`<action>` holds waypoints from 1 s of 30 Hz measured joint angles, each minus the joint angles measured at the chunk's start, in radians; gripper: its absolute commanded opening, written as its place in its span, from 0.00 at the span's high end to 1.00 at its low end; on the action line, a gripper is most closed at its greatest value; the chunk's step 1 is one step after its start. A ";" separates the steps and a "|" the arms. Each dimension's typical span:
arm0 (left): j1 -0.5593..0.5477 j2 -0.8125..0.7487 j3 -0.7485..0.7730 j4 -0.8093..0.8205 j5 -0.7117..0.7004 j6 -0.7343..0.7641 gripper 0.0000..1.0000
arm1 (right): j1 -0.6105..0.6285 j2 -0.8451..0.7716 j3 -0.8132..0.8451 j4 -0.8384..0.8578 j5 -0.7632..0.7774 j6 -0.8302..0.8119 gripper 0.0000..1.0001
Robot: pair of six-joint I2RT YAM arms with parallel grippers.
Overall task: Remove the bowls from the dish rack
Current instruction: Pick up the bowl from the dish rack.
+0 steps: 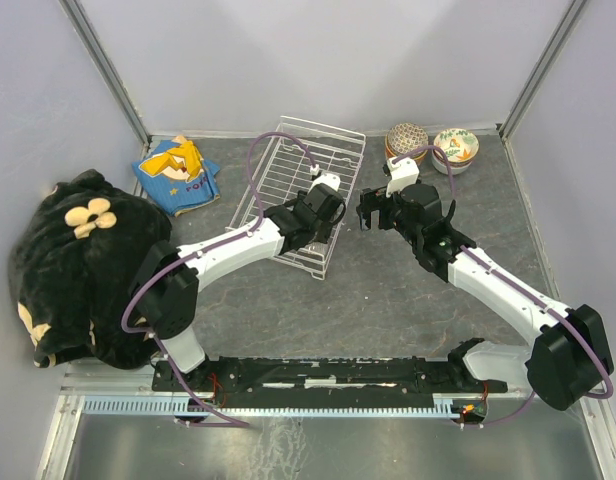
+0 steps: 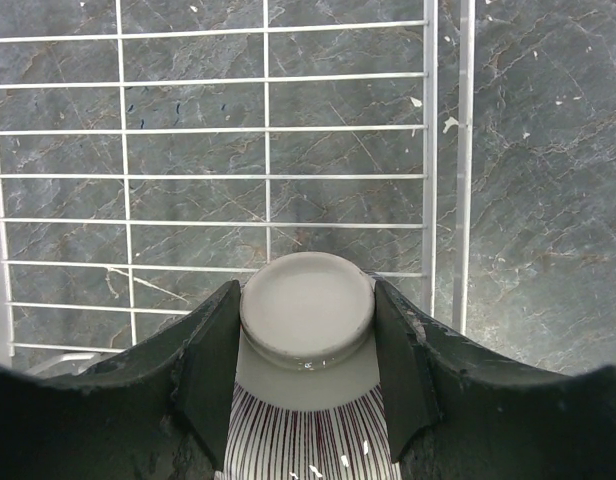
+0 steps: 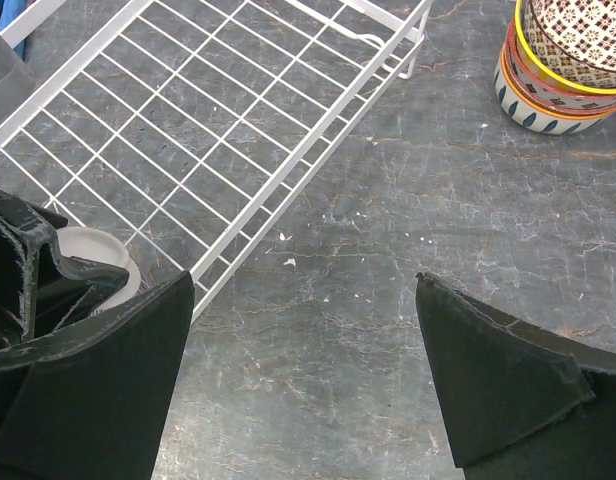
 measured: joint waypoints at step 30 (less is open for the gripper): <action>0.011 0.017 0.034 -0.045 0.055 0.000 0.69 | -0.001 0.000 0.000 0.000 -0.001 0.003 0.00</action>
